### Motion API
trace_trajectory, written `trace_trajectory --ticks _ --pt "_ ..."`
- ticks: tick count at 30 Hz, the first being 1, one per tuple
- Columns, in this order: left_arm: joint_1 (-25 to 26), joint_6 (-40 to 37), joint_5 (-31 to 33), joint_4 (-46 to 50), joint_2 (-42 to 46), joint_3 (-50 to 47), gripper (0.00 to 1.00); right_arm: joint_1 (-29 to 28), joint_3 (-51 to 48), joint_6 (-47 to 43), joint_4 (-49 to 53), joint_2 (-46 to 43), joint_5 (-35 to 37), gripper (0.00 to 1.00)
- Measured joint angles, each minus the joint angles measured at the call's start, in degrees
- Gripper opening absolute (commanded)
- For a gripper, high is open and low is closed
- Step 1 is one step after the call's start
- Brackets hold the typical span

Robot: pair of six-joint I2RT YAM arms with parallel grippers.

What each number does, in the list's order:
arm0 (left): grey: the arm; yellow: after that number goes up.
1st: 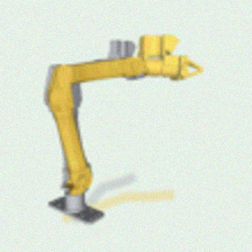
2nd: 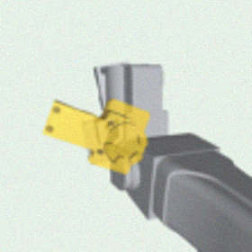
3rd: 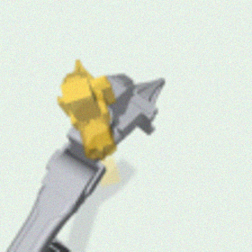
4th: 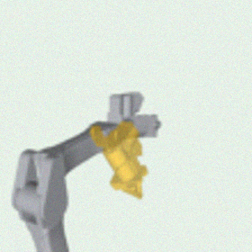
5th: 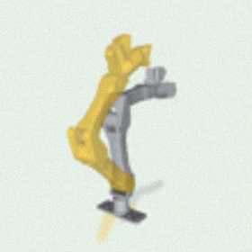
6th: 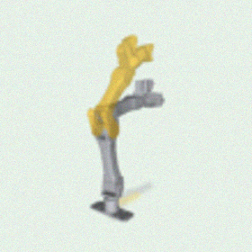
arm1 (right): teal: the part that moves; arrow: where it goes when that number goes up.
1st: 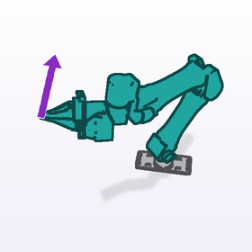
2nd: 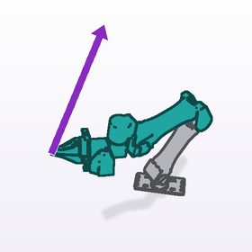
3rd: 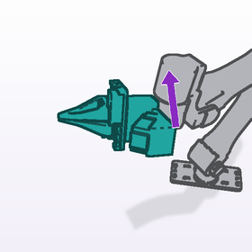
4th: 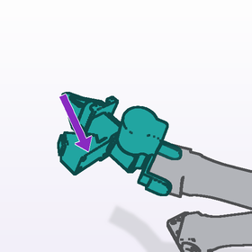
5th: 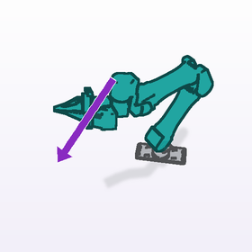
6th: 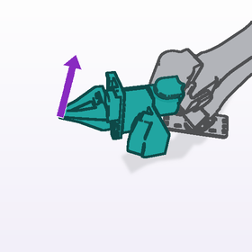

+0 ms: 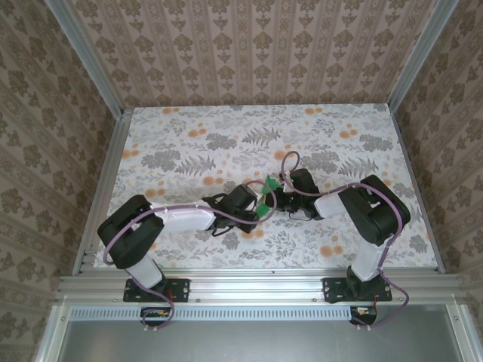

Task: Fold a paper plane with a square sheet of paper (pick it up from the middle)
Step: Fold the wing for the fifth time at the center of the table.

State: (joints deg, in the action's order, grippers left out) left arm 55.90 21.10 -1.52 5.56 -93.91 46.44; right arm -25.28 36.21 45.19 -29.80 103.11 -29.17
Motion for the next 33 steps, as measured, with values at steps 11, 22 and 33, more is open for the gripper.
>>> trace_trajectory --ticks 11,22,33 --pt "0.5 -0.3 1.2 0.0 0.0 0.2 0.16 0.0 0.0 0.0 0.0 0.0 0.0 0.01" --pt "3.1 -2.1 4.9 0.3 -1.0 0.7 0.02 0.1 0.0 0.8 0.0 -0.1 0.0 0.11" --pt "9.5 -6.9 16.3 3.0 -5.6 5.1 0.0 0.7 0.0 3.2 1.1 -1.4 0.3 0.23"
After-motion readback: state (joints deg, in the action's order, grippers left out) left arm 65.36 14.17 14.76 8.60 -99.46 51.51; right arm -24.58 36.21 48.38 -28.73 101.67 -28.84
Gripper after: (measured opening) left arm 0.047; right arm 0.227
